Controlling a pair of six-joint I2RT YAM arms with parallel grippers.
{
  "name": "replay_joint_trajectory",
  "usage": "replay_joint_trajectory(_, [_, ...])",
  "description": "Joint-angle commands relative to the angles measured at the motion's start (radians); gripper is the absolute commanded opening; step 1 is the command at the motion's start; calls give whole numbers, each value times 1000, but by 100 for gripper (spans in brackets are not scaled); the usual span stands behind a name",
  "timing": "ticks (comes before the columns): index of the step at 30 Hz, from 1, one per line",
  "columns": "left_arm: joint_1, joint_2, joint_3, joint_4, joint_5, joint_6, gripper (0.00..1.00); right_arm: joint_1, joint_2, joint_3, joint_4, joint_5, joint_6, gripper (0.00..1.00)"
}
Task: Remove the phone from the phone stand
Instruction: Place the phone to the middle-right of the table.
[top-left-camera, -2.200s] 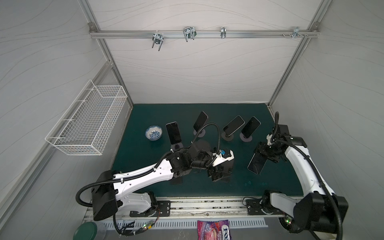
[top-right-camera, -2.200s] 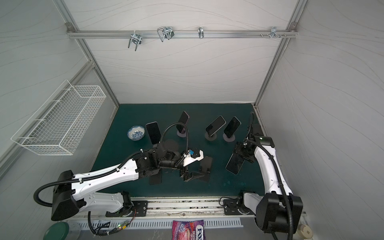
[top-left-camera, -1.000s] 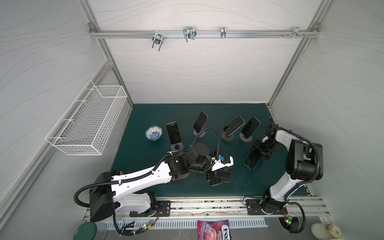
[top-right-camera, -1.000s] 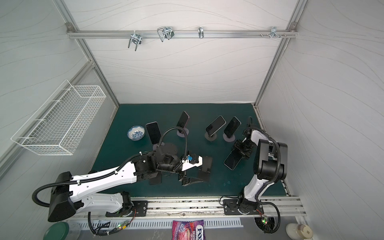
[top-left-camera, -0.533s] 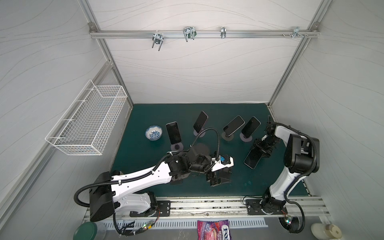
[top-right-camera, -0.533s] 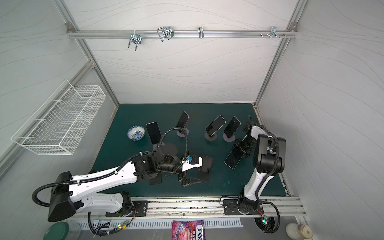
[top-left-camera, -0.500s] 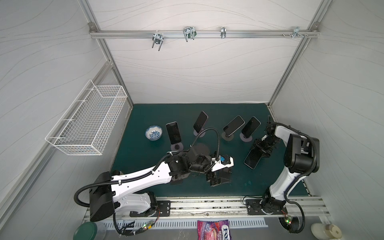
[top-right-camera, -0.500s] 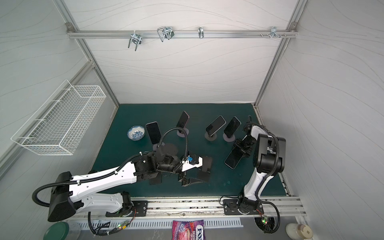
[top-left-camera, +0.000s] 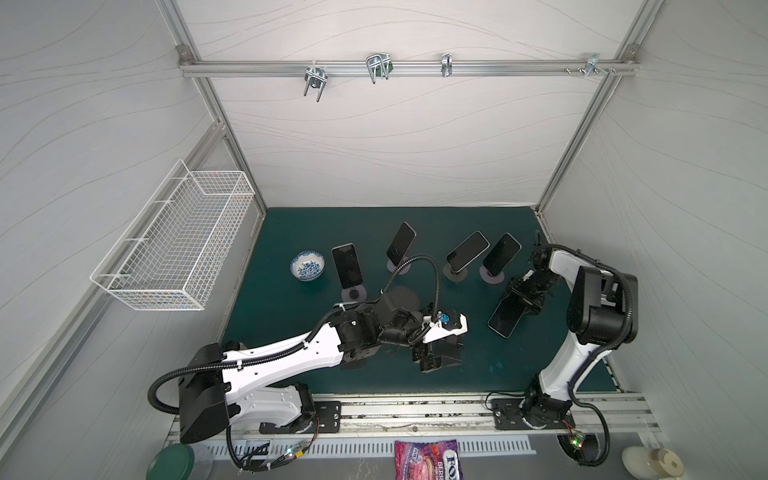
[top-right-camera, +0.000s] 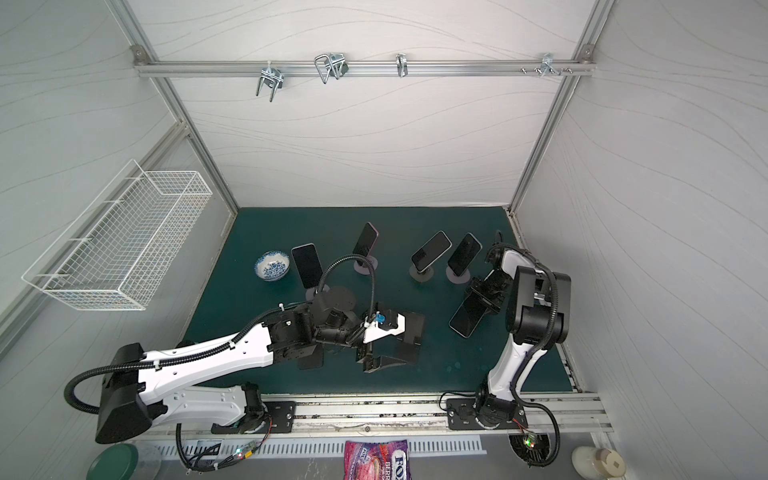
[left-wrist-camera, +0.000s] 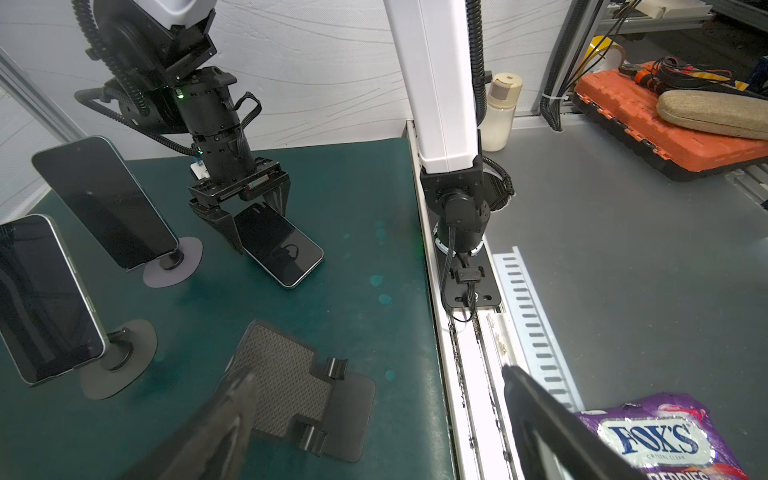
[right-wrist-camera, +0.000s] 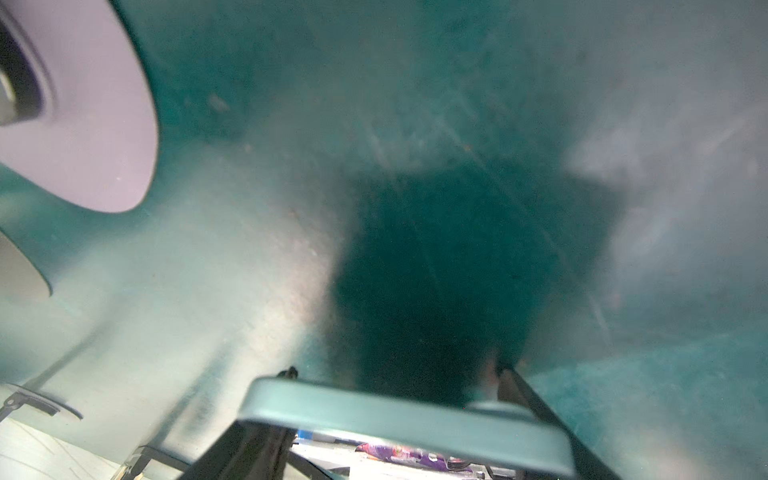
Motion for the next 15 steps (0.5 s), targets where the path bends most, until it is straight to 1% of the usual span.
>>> replay_joint_trajectory(1, [-6,-22,8,19,0,17,93,-13,57,20,79,86,-45,69])
replay_joint_trajectory(8, [-6,-25,6,18,-14,27,93,1,93,67,35,127,-85,69])
replay_joint_trajectory(10, [-6,-25,3,16,-17,27,93,10,104,75,29,144,-90,71])
replay_joint_trajectory(15, [-6,-18,5,15,-14,28,93,17,125,83,32,135,-86,76])
